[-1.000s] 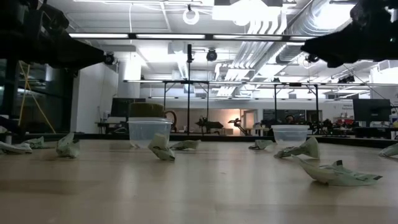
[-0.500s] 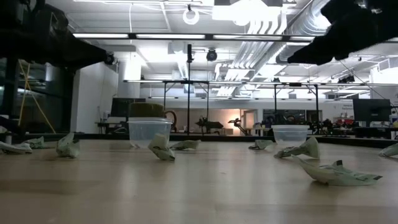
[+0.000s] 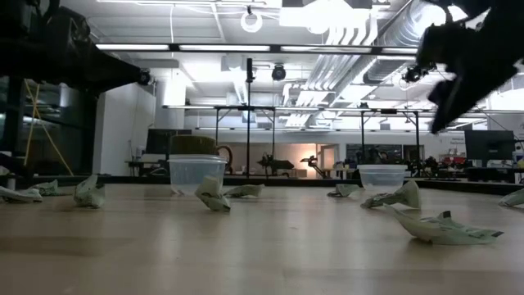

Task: Pick and place Stevia / Truvia into bins
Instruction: Put the white stevia packet into the right transparent container

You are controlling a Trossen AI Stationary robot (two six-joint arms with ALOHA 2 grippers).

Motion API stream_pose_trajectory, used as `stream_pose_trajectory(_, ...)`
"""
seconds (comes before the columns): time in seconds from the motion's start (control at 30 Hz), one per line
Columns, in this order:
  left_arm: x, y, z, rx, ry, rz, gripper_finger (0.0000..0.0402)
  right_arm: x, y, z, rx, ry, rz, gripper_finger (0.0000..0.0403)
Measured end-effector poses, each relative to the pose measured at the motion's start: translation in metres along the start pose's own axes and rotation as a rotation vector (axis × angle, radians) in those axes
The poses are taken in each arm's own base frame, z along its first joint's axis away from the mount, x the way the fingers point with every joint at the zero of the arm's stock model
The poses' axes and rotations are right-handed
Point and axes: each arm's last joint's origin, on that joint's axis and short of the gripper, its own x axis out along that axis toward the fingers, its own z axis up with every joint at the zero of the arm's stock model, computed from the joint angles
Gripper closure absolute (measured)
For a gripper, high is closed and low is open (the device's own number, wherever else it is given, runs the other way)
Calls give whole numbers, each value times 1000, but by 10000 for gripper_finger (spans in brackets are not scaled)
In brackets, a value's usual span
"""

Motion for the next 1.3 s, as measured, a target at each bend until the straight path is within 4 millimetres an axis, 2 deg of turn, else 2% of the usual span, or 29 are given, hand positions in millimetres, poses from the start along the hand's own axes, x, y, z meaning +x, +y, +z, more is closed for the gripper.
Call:
stream_pose_trajectory(0.2, 0, 0, 0, 0, 0, 3, 257, 11, 5, -17, 97, 245, -20, 144)
stream_pose_trajectory(0.37, 0, 0, -2, 9, 21, 6, 257, 17, 9, -25, 126, 344, -23, 144)
stream_pose_trajectory(1.07, 0, 2, -1, 33, 10, 75, 257, 53, 17, -37, 2, 475, -179, 145)
stream_pose_trajectory(1.2, 0, 2, -1, 33, 10, 76, 257, 59, 19, -36, 6, 475, -174, 160)
stream_pose_trajectory(1.3, 0, 2, -1, 33, 10, 76, 257, 62, 19, -37, 7, 489, -175, 188)
